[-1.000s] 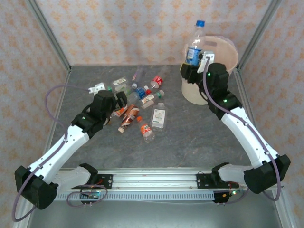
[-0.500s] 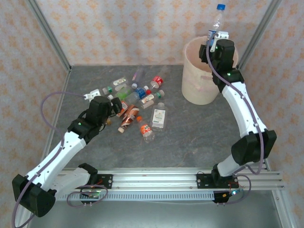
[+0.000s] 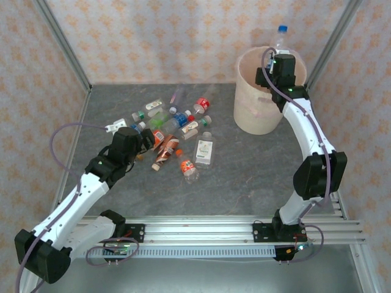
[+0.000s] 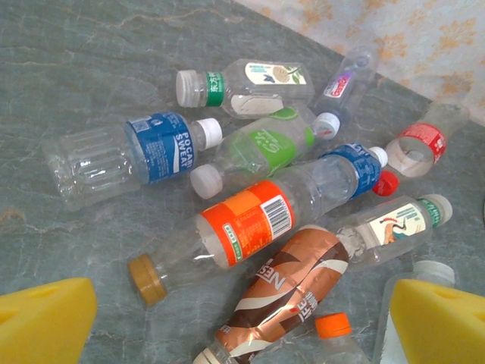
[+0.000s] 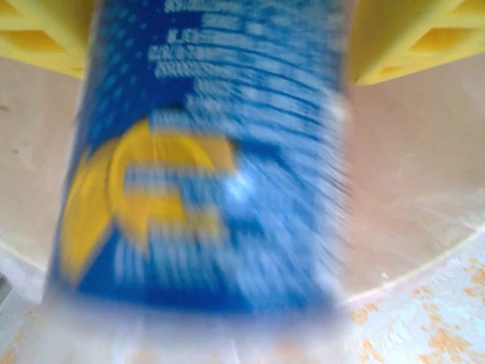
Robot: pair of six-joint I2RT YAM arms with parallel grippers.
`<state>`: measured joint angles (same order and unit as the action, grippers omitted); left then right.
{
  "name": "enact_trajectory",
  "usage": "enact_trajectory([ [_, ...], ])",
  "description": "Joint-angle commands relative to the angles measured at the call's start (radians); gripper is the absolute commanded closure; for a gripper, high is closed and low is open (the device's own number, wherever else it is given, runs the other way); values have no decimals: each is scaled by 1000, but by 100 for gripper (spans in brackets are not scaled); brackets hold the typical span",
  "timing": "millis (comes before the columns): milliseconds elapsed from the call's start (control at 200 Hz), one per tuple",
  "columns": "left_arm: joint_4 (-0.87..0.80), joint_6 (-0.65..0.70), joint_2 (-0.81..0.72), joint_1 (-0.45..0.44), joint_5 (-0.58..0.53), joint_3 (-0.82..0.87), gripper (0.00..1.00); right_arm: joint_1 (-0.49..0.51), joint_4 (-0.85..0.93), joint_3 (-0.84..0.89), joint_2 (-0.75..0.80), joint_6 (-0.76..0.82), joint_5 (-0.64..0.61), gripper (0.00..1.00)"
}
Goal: Put the plastic bottles in the bin
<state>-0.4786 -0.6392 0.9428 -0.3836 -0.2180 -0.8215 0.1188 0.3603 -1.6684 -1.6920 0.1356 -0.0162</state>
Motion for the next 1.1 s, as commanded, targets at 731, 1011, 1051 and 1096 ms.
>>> enact_trajectory([
  [731, -88, -54, 121, 32, -9, 14, 0, 22, 20, 54, 265, -207, 181, 1],
  [1011, -39, -72, 151, 32, 1, 25, 0, 148, 12, 177, 404, -292, 277, 1],
  [1051, -15, -74, 144, 32, 12, 34, 0, 174, 24, 192, 415, -295, 302, 1],
  [1096, 2, -82, 137, 32, 18, 41, 0, 205, 40, 210, 421, -298, 316, 1],
])
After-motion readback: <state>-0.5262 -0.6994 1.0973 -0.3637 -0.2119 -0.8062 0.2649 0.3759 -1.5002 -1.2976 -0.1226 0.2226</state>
